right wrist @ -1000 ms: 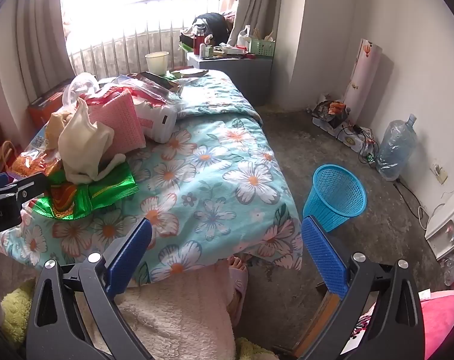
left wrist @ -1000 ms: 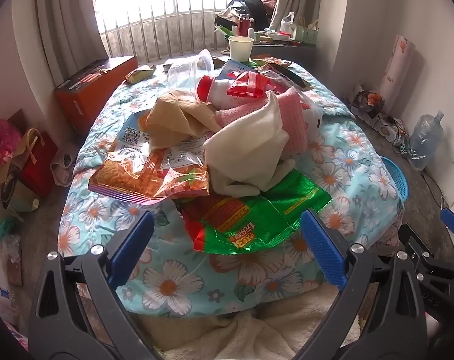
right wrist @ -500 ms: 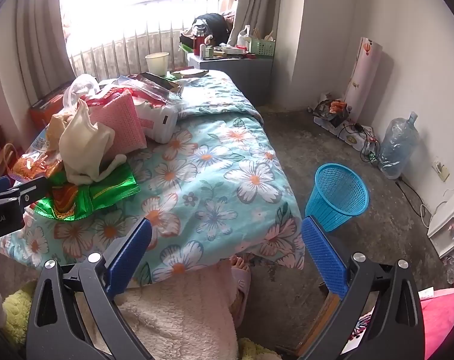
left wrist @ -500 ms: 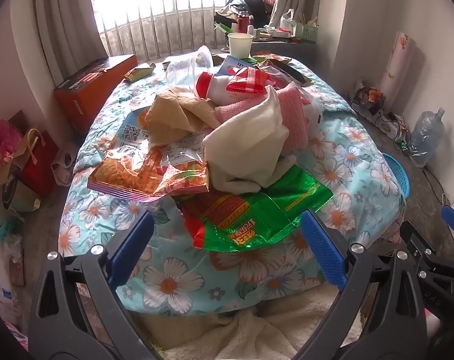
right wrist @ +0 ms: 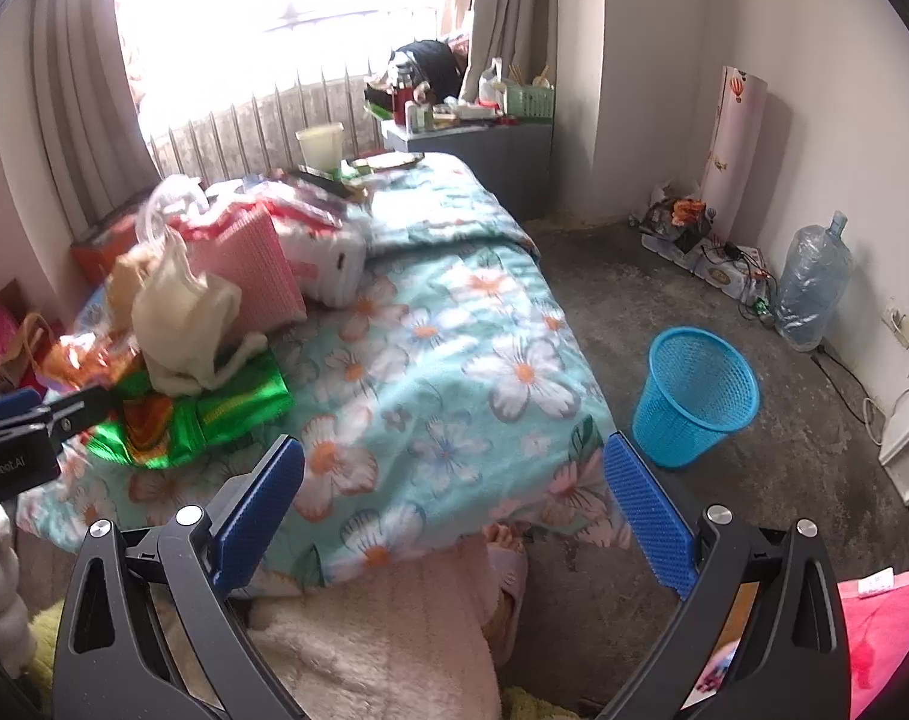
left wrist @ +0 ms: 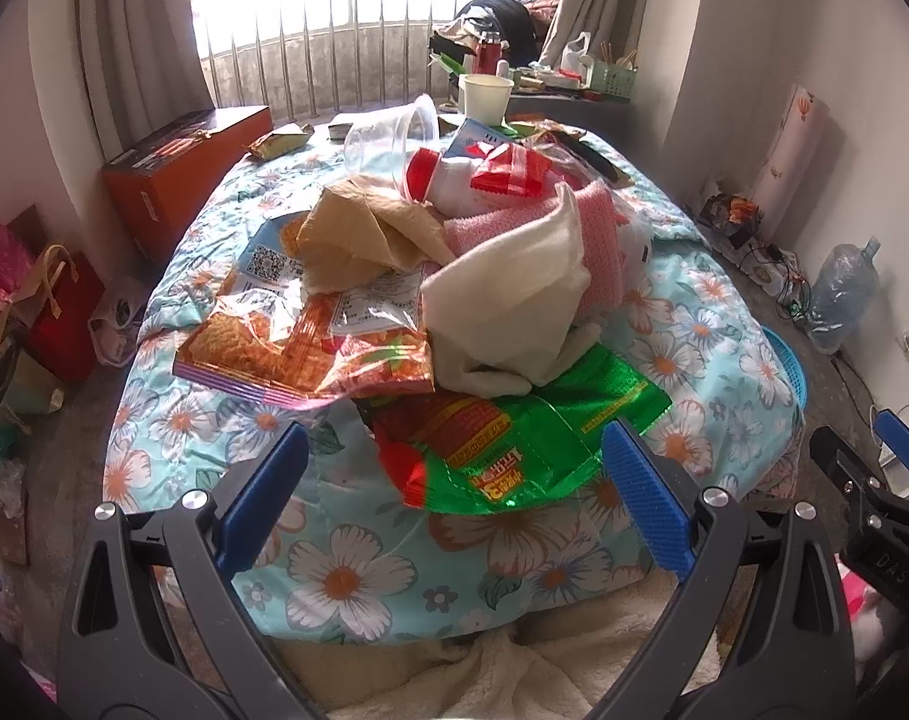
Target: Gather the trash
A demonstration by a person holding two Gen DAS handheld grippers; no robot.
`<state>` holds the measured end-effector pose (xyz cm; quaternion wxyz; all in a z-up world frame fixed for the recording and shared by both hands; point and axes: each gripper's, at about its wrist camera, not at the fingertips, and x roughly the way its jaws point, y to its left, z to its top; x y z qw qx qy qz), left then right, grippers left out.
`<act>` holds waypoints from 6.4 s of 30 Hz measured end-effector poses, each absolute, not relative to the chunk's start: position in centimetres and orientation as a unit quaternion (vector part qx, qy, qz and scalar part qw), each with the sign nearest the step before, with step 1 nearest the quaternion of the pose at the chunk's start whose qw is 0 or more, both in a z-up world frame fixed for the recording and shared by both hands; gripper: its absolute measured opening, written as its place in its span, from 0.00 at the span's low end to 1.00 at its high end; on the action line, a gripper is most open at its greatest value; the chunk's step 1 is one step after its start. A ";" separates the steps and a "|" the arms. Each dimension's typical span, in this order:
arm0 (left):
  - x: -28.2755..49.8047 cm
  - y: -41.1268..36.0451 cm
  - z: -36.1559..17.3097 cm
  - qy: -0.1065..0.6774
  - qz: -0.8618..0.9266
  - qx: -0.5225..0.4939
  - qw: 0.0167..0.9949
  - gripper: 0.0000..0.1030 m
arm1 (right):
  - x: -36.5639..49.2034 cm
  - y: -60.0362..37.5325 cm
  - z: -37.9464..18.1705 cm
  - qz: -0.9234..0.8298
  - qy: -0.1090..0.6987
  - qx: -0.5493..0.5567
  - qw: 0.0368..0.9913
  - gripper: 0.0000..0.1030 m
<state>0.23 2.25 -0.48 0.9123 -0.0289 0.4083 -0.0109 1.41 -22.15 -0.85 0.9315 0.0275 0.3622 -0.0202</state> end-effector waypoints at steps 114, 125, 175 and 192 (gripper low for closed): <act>6.9 28.6 3.2 0.281 -0.047 -0.284 0.916 0.65 | 15.1 -18.6 6.8 0.191 0.288 0.118 0.931 0.08; -11.0 52.4 -10.6 0.303 0.372 -0.398 0.782 0.65 | 17.3 -14.9 6.8 0.213 0.309 0.132 0.918 0.08; -19.7 59.2 -38.9 0.342 0.414 -0.619 0.574 0.04 | 12.2 -8.5 10.1 0.167 0.310 0.063 0.934 0.08; 4.6 30.5 11.8 0.239 -0.010 -0.238 0.941 0.04 | 9.6 -23.5 8.8 0.152 0.232 0.205 0.939 0.08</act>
